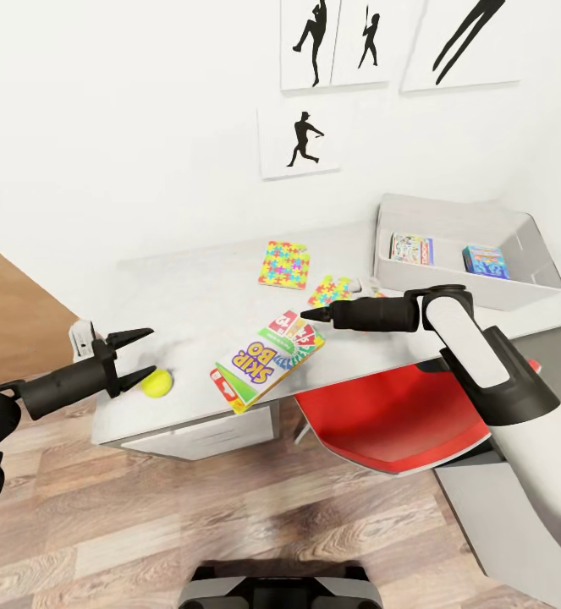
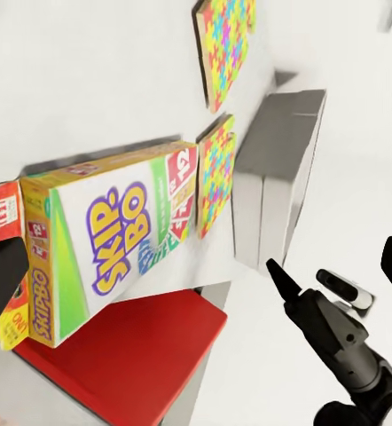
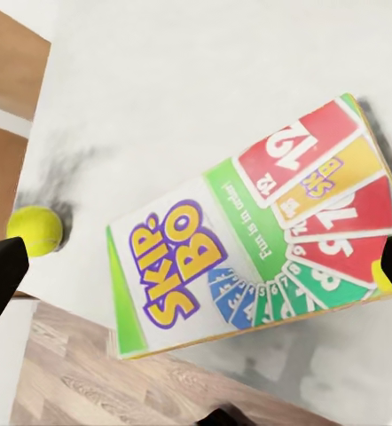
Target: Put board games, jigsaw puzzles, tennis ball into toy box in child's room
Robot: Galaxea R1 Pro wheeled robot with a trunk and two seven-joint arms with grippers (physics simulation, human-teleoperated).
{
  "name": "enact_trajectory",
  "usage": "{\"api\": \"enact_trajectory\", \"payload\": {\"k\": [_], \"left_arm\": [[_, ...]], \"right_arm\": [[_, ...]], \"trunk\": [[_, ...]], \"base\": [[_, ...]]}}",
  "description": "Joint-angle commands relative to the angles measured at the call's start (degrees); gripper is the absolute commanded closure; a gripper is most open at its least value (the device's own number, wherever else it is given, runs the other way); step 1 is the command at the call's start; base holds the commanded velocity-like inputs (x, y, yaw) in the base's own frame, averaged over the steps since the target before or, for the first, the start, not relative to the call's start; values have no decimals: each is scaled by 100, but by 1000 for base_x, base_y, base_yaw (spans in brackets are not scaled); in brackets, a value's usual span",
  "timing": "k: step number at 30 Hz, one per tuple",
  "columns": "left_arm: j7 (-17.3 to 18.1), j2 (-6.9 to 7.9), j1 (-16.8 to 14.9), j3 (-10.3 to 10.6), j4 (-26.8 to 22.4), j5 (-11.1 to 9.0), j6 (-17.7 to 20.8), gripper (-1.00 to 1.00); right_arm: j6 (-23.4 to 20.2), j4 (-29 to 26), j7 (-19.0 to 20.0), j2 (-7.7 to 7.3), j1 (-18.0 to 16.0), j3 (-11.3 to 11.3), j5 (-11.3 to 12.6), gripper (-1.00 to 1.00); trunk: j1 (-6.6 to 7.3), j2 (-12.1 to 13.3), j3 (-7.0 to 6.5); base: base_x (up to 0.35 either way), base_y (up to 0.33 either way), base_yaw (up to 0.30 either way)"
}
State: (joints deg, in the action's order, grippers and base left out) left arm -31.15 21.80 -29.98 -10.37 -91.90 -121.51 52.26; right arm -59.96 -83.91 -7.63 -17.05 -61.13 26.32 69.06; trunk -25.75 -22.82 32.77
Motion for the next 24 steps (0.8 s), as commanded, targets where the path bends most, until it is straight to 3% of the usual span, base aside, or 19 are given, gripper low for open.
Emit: {"api": "enact_trajectory", "payload": {"k": [1,11,24], "left_arm": [[-45,12,-2,-26,-3,-57,18,-100],[-3,48,-5,-85,-3,-57,40,-100],[11,61,19,-103,-3,-57,47,-100]], "right_arm": [[-4,-45,-105,12,-4,23,59,-100],[-4,-145,-326,122,18,61,56,-100],[-4,-166,-649,190,56,73,55,-100]], "trunk": [[-3,-10,8],[-3,-10,-15],[-3,-10,-67]], "base": [[0,0,7],[0,0,105],[0,0,225]]}}
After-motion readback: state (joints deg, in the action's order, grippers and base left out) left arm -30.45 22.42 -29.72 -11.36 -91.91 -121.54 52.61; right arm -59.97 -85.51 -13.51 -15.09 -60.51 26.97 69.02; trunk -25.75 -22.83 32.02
